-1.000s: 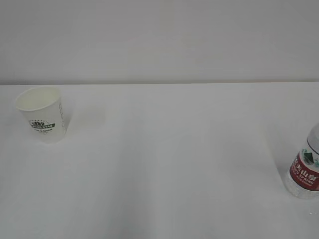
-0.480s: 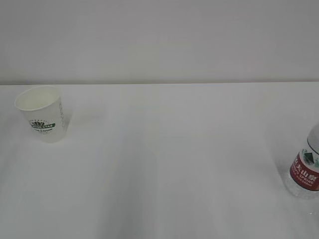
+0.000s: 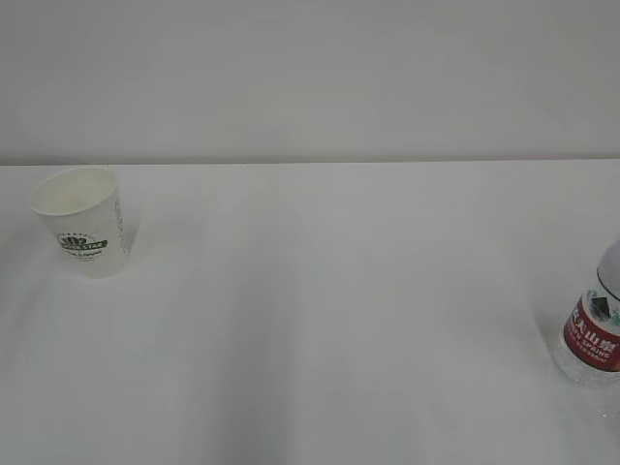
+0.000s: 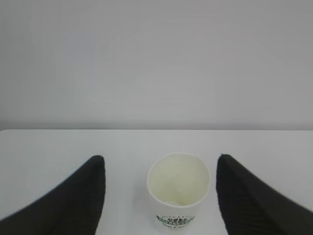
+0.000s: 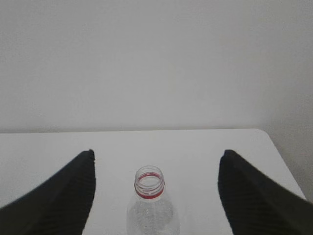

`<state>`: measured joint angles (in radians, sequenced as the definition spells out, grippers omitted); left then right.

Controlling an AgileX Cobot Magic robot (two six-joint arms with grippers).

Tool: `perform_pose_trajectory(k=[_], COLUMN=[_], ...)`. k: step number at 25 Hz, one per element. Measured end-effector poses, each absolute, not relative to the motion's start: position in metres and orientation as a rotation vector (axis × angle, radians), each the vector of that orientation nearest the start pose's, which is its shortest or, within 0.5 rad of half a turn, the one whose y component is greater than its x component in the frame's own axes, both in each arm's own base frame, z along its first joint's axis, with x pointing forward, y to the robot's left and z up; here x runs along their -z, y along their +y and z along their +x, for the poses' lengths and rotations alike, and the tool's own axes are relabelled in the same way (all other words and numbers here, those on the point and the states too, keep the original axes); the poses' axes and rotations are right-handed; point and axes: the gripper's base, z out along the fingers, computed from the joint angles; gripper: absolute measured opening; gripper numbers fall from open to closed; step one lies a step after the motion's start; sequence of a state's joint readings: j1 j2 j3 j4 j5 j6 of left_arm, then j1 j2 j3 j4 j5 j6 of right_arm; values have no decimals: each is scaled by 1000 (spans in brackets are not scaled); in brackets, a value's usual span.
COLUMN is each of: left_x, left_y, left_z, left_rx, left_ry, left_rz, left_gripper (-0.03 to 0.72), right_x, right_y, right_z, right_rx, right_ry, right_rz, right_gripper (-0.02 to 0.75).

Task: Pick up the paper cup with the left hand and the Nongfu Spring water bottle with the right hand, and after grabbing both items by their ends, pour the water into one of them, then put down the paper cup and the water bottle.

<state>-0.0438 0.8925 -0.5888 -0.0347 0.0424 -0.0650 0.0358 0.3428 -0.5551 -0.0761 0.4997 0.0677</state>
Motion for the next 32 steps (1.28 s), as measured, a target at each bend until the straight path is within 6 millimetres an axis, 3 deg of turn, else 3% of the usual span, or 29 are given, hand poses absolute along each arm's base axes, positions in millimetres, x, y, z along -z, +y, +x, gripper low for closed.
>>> perform_pose_trajectory(k=[6,12,21,25,32], left_x=[-293,-283,-242,-237,-235], left_y=[-9,-10,-30,-36,-37], left_z=[221,233,220,220,221], left_rx=[97,92,156,175,178], left_ry=[1828,1838,1800,1786,1770], left_rz=[-54,-50,35,59,62], left_gripper=[516,516,516,516,516], right_x=[-304,-275,-236,-222,-216], right_y=[2,3,3,3,3], right_z=[85,92,93,92,94], right_rx=[-32,-44,-81,-94,-99], right_ry=[1789,1750,1760,1790,1807], right_rz=[5,3,34,51,60], right_gripper=[587,587,587,587,587])
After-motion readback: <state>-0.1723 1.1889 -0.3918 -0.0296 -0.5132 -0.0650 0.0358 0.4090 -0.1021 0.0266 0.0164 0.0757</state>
